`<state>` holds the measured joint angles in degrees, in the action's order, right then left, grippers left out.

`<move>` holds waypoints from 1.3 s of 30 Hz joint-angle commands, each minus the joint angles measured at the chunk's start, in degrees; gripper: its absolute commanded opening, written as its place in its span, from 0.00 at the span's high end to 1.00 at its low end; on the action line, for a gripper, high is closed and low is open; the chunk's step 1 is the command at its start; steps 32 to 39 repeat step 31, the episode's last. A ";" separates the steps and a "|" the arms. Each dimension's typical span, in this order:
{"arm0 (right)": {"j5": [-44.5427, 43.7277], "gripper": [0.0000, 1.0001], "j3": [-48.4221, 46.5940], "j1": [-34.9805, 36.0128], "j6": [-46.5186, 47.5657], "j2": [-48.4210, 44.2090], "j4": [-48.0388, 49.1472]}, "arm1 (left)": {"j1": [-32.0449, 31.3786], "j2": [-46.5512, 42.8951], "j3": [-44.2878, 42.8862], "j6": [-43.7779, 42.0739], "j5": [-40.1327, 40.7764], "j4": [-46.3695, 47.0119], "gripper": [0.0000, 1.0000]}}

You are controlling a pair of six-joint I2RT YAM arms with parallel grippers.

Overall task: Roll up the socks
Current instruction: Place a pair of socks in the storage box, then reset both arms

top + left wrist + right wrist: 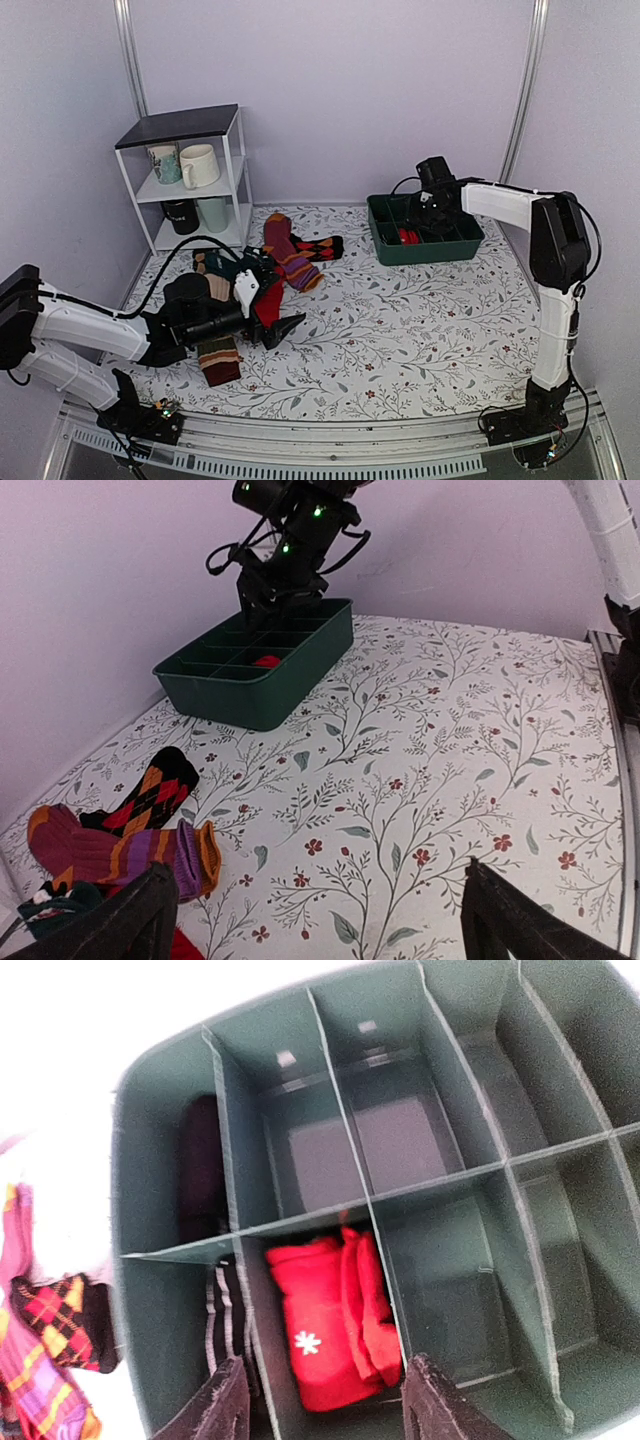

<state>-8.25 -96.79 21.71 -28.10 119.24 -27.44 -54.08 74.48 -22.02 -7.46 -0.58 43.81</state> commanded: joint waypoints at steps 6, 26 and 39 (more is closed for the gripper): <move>5.20 0.33 6.83 2.45 9.49 -12.43 7.00 | 1.25 0.91 -0.32 -0.02 3.51 1.35 0.00; 15.51 0.00 62.95 9.95 8.85 -53.64 33.52 | 1.83 0.63 -0.65 0.53 9.96 0.00 0.01; 12.11 0.00 65.21 9.96 11.08 -56.24 33.42 | 1.88 1.70 -0.11 -0.53 9.52 2.23 0.01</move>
